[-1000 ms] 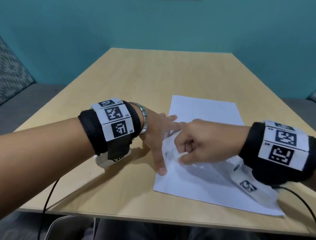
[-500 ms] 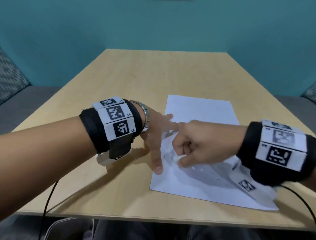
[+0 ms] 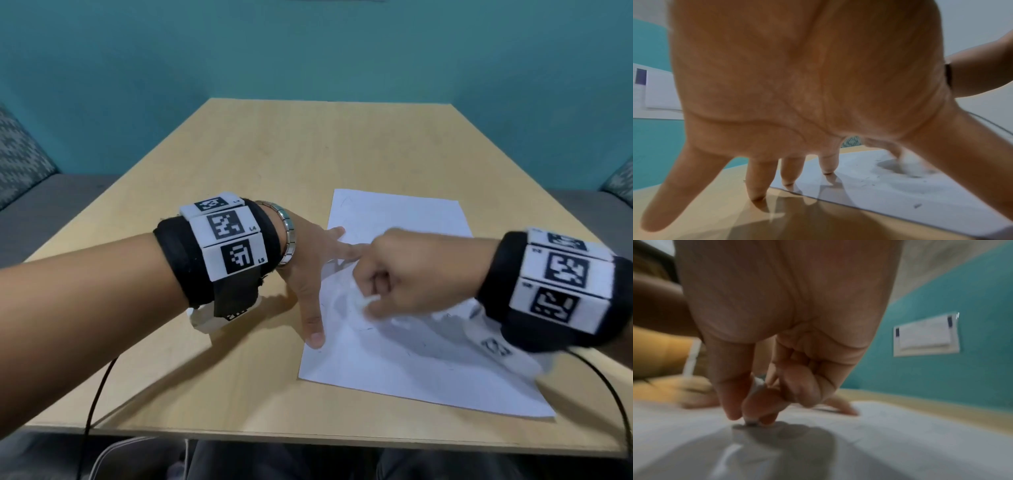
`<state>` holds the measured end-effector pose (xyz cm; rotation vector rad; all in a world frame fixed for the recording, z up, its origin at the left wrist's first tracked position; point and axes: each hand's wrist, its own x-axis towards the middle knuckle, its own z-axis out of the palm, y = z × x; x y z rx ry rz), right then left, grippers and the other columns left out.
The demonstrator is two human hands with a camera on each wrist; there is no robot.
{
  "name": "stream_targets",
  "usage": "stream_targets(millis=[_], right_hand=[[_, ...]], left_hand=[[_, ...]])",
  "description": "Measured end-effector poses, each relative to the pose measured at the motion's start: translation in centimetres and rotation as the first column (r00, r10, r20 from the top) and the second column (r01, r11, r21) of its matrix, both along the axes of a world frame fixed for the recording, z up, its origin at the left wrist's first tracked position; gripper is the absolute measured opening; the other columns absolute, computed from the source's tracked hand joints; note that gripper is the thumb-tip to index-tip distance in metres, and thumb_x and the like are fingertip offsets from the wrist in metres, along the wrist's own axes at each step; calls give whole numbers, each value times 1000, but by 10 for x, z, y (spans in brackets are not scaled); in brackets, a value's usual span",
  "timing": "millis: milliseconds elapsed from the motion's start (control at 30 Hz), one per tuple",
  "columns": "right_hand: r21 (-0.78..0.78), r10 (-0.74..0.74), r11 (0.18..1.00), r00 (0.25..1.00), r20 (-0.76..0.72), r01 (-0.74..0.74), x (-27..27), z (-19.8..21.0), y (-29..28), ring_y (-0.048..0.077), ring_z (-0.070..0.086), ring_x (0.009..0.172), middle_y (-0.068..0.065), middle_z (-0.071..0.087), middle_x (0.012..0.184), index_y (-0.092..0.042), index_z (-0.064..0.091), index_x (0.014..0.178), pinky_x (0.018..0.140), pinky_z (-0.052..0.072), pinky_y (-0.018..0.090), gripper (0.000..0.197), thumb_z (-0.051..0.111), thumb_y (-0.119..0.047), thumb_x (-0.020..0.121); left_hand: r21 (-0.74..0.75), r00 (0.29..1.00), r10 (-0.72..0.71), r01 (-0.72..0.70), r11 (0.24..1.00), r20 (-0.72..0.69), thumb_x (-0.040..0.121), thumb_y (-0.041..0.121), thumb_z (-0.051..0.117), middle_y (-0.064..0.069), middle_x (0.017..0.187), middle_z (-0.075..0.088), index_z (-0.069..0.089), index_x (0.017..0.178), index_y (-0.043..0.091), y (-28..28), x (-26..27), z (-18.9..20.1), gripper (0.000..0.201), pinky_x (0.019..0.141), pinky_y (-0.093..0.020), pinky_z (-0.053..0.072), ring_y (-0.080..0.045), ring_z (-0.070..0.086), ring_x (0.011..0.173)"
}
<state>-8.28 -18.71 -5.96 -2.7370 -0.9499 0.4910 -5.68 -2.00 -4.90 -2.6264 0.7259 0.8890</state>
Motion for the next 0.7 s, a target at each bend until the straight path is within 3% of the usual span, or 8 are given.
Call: stream_targets(millis=[67, 167, 333, 467, 567, 633, 700], right_hand=[[-5, 20, 1000, 998, -55, -20, -5, -1, 2, 7, 49, 50, -9, 53, 50, -22, 53, 58, 53, 43, 22, 33, 75, -25, 83], [-14, -102, 995, 993, 57, 103, 14, 1, -2, 3, 50, 48, -15, 56, 46, -22, 56, 58, 52, 42, 24, 29, 74, -24, 80], [-23, -8, 1000, 1000, -14, 8, 4, -1, 15, -1, 51, 50, -20, 54, 47, -23, 54, 59, 47, 38, 13, 30, 73, -25, 83], [-3, -133, 991, 985, 108, 134, 25, 3, 4, 2, 47, 47, -10, 50, 45, -20, 56, 58, 50, 35, 19, 27, 74, -20, 78], [13, -95, 995, 995, -2, 95, 11, 0, 2, 4, 48, 50, -8, 53, 51, -19, 54, 60, 48, 36, 15, 29, 74, -20, 81], [15, -101, 995, 995, 5, 101, 2, 1, -5, 5, 50, 57, -9, 59, 61, -20, 60, 64, 55, 40, 18, 24, 74, -26, 83], [43, -166, 986, 982, 91, 163, -2, 5, -18, 6, 55, 78, -10, 62, 82, -25, 65, 71, 72, 47, 25, 18, 72, -35, 84]], left_hand=[[-4, 1000, -2, 2, 1000, -6, 44, 68, 86, 14, 159, -23, -12, 141, 64, -1, -1, 1, 138, 115, -42, 19, -11, 5, 149], [4, 1000, -11, 11, 1000, -3, 43, 71, 84, 16, 159, -22, -9, 141, 64, -2, 0, 1, 135, 117, -45, 20, -12, 8, 149], [-37, 999, -46, 45, 998, -10, 37, 74, 84, 21, 155, 5, 19, 130, 69, 0, -1, 0, 113, 107, -44, 36, -18, 31, 139], [-49, 999, -32, 32, 998, -11, 32, 77, 83, 25, 157, -7, 0, 141, 66, 3, 2, -2, 137, 113, -44, 28, -13, 21, 145], [-88, 1000, -8, 7, 996, -14, 39, 72, 85, 20, 159, -3, -1, 145, 57, 8, 0, -2, 137, 116, -46, 20, -15, 12, 148], [-104, 1000, -23, 24, 994, 8, 36, 75, 84, 17, 160, 4, -3, 150, 46, 11, -1, -3, 145, 117, -51, 16, -15, 7, 149], [-98, 999, -27, 30, 995, 24, 39, 78, 81, 21, 160, -3, -9, 152, 39, 15, -3, -4, 150, 119, -52, 6, -10, -3, 149]])
